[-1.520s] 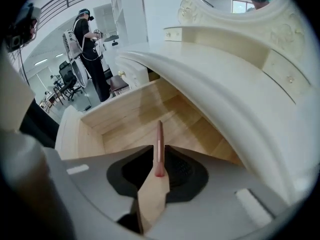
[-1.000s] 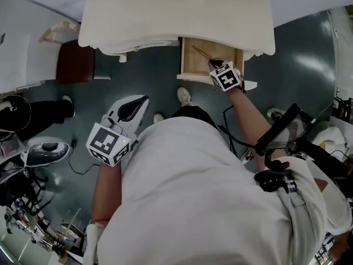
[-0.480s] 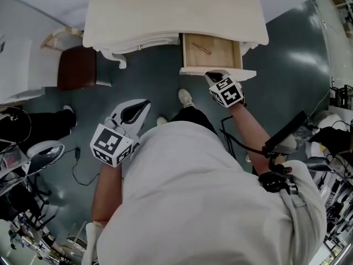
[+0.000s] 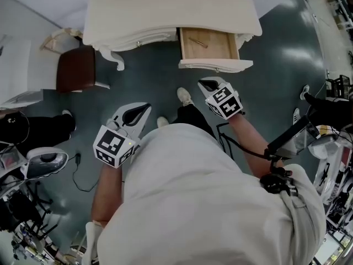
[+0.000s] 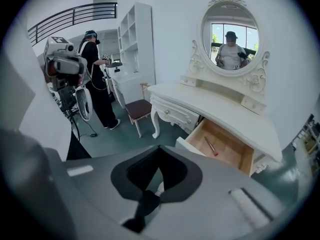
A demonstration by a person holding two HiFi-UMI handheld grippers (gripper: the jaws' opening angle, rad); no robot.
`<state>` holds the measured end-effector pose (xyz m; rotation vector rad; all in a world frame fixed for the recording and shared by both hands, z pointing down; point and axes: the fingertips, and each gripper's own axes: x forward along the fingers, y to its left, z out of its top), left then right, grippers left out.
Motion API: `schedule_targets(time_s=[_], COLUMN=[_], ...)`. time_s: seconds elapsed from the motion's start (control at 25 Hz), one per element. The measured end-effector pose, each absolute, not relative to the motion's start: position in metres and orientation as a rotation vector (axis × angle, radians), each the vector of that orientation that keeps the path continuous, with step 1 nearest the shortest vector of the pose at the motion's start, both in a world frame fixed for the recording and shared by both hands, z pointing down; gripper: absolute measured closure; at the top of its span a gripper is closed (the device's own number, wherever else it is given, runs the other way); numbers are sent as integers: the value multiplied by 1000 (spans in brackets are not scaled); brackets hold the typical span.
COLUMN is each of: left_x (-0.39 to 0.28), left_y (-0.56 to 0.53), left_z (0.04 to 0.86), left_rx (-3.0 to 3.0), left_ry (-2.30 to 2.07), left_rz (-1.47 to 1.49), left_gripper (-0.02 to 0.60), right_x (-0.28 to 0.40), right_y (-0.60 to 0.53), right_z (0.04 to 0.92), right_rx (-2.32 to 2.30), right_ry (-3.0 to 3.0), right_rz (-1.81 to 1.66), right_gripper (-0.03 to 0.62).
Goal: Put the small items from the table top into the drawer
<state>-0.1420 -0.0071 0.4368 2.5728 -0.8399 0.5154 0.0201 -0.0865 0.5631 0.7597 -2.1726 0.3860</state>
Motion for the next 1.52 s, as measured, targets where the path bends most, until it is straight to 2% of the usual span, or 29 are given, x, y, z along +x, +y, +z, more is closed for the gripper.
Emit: schedule_targets(time_s=[0.68, 1.52], left_x=[-150, -155], left_y=[48, 64], left_z=[433, 437], left_rx=[2599, 2603], left_ry=[-804, -792], left_rz=[482, 481], left_gripper=[580, 580], right_x=[-19, -45], right_y=[-11, 10], right_z=[526, 511], right_rx=[714, 644], right_ry=[-2232, -2250], right_rz=[304, 178], right_gripper=[594, 594])
